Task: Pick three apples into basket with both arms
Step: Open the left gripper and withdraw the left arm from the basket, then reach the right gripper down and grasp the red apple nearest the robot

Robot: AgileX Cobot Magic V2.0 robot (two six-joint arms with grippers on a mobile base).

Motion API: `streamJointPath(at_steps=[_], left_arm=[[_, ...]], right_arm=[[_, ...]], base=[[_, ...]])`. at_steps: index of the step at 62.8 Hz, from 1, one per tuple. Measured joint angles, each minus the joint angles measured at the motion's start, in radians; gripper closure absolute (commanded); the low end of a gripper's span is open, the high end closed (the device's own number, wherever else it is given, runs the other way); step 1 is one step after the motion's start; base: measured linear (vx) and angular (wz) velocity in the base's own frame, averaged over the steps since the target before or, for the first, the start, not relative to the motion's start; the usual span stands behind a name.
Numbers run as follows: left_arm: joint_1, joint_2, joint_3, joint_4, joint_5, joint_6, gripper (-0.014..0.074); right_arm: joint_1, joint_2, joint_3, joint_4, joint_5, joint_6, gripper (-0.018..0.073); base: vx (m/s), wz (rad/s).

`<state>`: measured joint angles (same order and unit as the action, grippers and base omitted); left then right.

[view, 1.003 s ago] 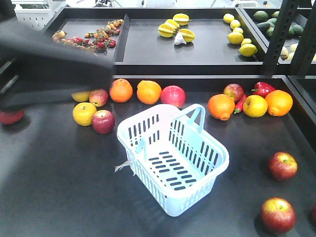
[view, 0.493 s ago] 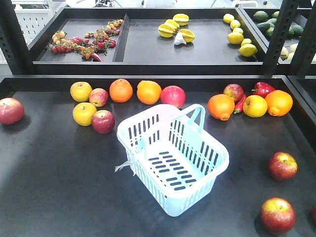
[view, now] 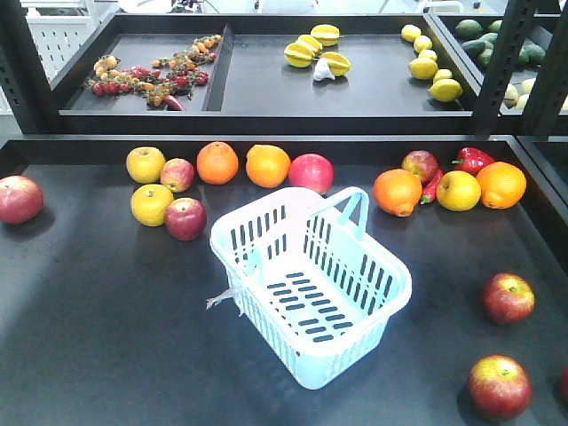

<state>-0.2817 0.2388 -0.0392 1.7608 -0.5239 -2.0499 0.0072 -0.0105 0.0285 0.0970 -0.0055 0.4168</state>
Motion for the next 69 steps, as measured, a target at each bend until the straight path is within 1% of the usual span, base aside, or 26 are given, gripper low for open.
streamJointPath(at_steps=[7,12,17,21,24,29,34,36,39,40,43,45,46,50,60,69], left_arm=[[0.000,-0.001,0.000,-0.002,0.000,-0.001,0.0604],[0.000,-0.001,0.000,-0.002,0.000,-0.001,0.0604],[0.000,-0.001,0.000,-0.002,0.000,-0.001,0.0604],[0.000,-0.001,0.000,-0.002,0.000,-0.002,0.0604],[0.000,-0.001,0.000,-0.002,0.000,-0.002,0.0604],[0.000,-0.001,0.000,-0.002,0.003,-0.003,0.0604],[0.000,-0.001,0.000,-0.002,0.004,-0.003,0.0604],[0.000,-0.001,0.000,-0.002,0.006,-0.003,0.0604],[0.000,-0.001,0.000,-0.002,0.010,-0.003,0.0604],[0.000,-0.001,0.000,-0.002,0.011,-0.003,0.0604],[0.000,-0.001,0.000,-0.002,0.016,-0.003,0.0604],[0.000,-0.001,0.000,-0.002,0.020,-0.003,0.0604],[0.000,-0.001,0.000,-0.003,0.023,-0.003,0.0604],[0.000,-0.001,0.000,-0.003,0.028,-0.003,0.0604],[0.000,-0.001,0.000,-0.003,0.034,-0.003,0.0604],[0.000,-0.001,0.000,-0.003,0.034,-0.003,0.0604]], right_arm=[[0.000,0.000,-0.004,0.084,-0.052,0.062,0.0564],[0.000,0.000,-0.071,0.102,-0.011,0.080,0.0564],[0.000,0.011,-0.198,0.096,0.052,0.080,0.0564],[0.000,0.063,-0.343,0.062,0.147,0.040,0.0564],[0.000,0.112,-0.447,0.028,0.242,-0.013,0.0559],[0.000,0.236,-0.602,-0.014,0.445,-0.112,0.0526],[0.000,0.372,-0.703,-0.028,0.621,-0.217,0.0443],[0.000,0.427,-0.735,-0.028,0.684,-0.261,0.0383],[0.000,0.497,-0.768,-0.028,0.757,-0.317,0.0260],[0.000,0.516,-0.778,-0.028,0.770,-0.332,0.0225],[0.000,0.582,-0.794,-0.028,0.799,-0.380,0.0076],[0.000,0.612,-0.799,-0.029,0.804,-0.396,0.0007],[0.000,0.633,-0.800,-0.029,0.805,-0.406,-0.0042],[0.000,0.687,-0.801,-0.034,0.802,-0.429,-0.0168],[0.000,0.788,-0.804,-0.034,0.796,-0.465,-0.0162],[0.000,0.887,-0.853,-0.034,0.871,-0.490,-0.0142]], base=[[0.00,0.00],[0.00,0.00],[0.00,0.00],[0.00,0.00],[0.00,0.00],[0.00,0.00],[0.00,0.00],[0.00,0.00],[0.00,0.00],[0.00,0.00],[0.00,0.00],[0.00,0.00],[0.00,0.00],[0.00,0.00],[0.00,0.00],[0.00,0.00]])
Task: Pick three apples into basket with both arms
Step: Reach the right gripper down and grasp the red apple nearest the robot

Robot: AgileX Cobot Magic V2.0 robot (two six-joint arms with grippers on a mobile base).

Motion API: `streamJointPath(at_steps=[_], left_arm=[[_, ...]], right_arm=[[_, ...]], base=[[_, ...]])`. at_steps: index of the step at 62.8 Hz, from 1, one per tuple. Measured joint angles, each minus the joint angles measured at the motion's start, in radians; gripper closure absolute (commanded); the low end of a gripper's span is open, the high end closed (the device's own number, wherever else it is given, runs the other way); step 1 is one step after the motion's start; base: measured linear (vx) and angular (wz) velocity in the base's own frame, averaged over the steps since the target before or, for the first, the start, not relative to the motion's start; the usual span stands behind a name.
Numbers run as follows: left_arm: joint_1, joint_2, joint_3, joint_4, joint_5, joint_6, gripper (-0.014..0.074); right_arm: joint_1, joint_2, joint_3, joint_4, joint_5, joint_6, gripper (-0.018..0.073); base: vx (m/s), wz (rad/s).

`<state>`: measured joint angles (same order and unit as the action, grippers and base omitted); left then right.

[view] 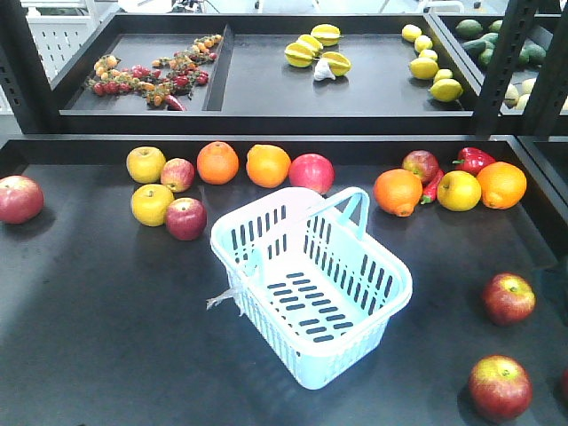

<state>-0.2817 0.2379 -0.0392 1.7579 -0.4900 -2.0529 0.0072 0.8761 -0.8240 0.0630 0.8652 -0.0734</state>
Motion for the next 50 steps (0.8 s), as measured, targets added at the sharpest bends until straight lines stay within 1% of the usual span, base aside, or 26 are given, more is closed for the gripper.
streamJointPath(at_steps=[13,18,33,42,50], left_arm=[[0.000,0.000,0.000,0.000,0.000,0.000,0.0604],[0.000,0.000,0.000,0.000,0.000,0.000,0.0604],[0.000,0.000,0.000,0.000,0.000,0.000,0.0604],[0.000,0.000,0.000,0.000,0.000,0.000,0.0604],[0.000,0.000,0.000,0.000,0.000,0.000,0.0604]], right_arm=[[0.000,0.239,-0.120,0.007,0.135,0.011,-0.0118],[0.000,0.337,-0.145,0.007,0.164,0.019,-0.0110],[0.000,0.616,-0.168,0.001,0.163,0.039,-0.0101],[0.000,0.733,-0.169,-0.023,0.155,0.056,-0.0094],[0.000,0.793,-0.169,-0.052,0.132,0.083,-0.0092]], base=[[0.00,0.00],[0.00,0.00],[0.00,0.00],[0.00,0.00],[0.00,0.00]])
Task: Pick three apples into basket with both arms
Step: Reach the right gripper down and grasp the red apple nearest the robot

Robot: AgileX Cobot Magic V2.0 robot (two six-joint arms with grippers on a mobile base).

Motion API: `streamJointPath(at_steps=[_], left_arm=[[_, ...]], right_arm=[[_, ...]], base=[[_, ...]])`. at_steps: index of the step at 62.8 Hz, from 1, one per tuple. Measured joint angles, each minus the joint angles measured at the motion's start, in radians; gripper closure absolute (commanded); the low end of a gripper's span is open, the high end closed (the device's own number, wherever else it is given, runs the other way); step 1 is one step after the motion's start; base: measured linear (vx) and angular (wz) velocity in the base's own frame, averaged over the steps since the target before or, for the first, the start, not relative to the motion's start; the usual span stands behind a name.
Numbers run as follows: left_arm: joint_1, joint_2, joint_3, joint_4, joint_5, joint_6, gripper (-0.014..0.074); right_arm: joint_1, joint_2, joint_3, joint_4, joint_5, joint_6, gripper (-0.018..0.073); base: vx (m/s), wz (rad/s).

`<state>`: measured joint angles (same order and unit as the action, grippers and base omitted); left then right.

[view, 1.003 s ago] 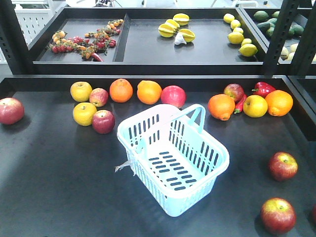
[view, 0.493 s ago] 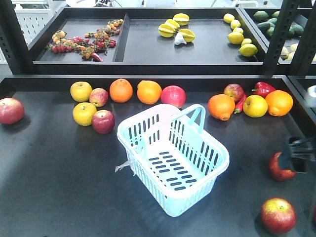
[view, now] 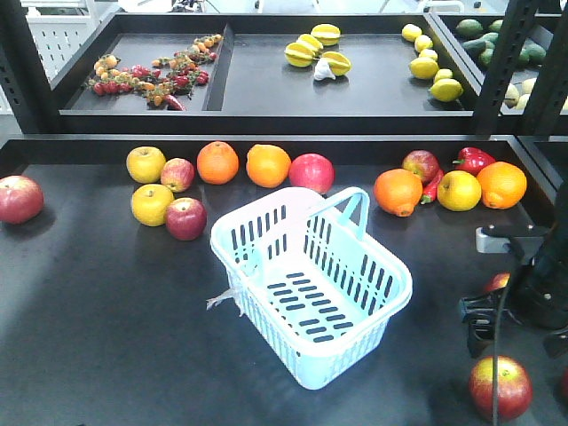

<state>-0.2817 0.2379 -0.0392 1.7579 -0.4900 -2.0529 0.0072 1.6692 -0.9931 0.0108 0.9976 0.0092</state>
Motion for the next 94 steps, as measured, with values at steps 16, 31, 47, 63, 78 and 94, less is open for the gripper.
streamJointPath(at_steps=[16,31,47,63,78,94], left_arm=[[0.000,0.000,0.000,0.000,0.000,0.000,0.0604],[0.000,0.000,0.000,0.000,0.000,0.000,0.0604],[0.000,0.000,0.000,0.000,0.000,-0.001,0.0604],[0.000,0.000,0.000,0.000,0.000,-0.001,0.0604],[0.000,0.000,0.000,0.000,0.000,-0.001,0.0604],[0.000,0.000,0.000,0.000,0.000,-0.001,0.0604]], right_arm=[[0.000,0.098,-0.002,-0.040,-0.036,0.034,-0.0085],[0.000,0.168,-0.002,-0.058,-0.075,0.058,-0.0078],[-0.001,0.250,-0.006,-0.085,-0.104,0.069,-0.0071],[-0.001,0.312,-0.006,-0.100,-0.148,0.068,-0.0022],[-0.003,0.311,-0.008,-0.102,-0.152,0.067,0.0267],[-0.003,0.158,-0.008,-0.102,-0.146,0.055,0.0573]], base=[[0.00,0.00],[0.00,0.00],[0.00,0.00],[0.00,0.00],[0.00,0.00],[0.00,0.00]])
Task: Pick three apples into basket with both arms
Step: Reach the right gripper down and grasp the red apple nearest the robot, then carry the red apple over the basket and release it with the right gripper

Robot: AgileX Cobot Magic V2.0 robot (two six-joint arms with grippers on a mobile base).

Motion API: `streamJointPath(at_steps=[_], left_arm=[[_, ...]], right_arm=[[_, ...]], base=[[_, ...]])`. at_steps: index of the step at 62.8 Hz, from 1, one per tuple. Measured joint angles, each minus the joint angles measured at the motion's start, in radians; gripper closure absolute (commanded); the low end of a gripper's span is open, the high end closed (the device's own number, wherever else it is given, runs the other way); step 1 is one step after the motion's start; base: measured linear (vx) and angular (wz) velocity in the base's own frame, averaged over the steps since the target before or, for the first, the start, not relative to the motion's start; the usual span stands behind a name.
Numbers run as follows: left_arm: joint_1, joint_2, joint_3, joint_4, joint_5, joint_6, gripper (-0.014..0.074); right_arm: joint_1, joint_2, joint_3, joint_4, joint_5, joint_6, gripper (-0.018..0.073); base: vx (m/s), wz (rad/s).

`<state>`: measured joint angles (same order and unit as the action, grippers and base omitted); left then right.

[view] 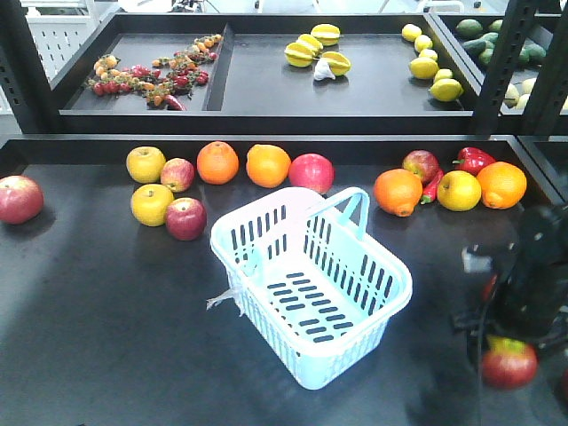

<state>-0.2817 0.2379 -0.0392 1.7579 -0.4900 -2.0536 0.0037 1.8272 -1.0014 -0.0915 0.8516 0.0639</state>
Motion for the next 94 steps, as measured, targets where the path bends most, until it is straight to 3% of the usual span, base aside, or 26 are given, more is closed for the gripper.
streamJointPath(at_steps=[10,17,30,38,49,70,83,94], left_arm=[[0.000,0.000,0.000,0.000,0.000,0.000,0.0604],[0.000,0.000,0.000,0.000,0.000,0.000,0.0604],[0.000,0.000,0.000,0.000,0.000,0.000,0.0604],[0.000,0.000,0.000,0.000,0.000,0.000,0.0604],[0.000,0.000,0.000,0.000,0.000,0.000,0.0603],[0.000,0.000,0.000,0.000,0.002,0.000,0.0603],[0.000,0.000,0.000,0.000,0.003,0.000,0.0603],[0.000,0.000,0.000,0.000,0.003,0.000,0.0603]], right_arm=[[0.000,-0.210,0.001,0.019,0.032,-0.027,0.0568],[0.000,-0.357,0.001,0.085,0.048,-0.091,0.0566],[0.000,-0.517,0.001,0.397,0.049,-0.315,0.0564],[0.000,-0.500,0.003,0.643,0.039,-0.499,0.0562],[0.000,-0.396,0.003,0.892,-0.014,-0.713,0.0561],[0.000,-0.201,0.003,1.084,-0.053,-0.958,0.0530],[0.000,-0.181,0.003,1.168,-0.063,-1.080,0.0403],[0.000,-0.180,0.003,1.172,-0.065,-1.113,0.0132]], base=[[0.00,0.00],[0.00,0.00],[0.00,0.00],[0.00,0.00],[0.00,0.00],[0.00,0.00],[0.00,0.00],[0.00,0.00]])
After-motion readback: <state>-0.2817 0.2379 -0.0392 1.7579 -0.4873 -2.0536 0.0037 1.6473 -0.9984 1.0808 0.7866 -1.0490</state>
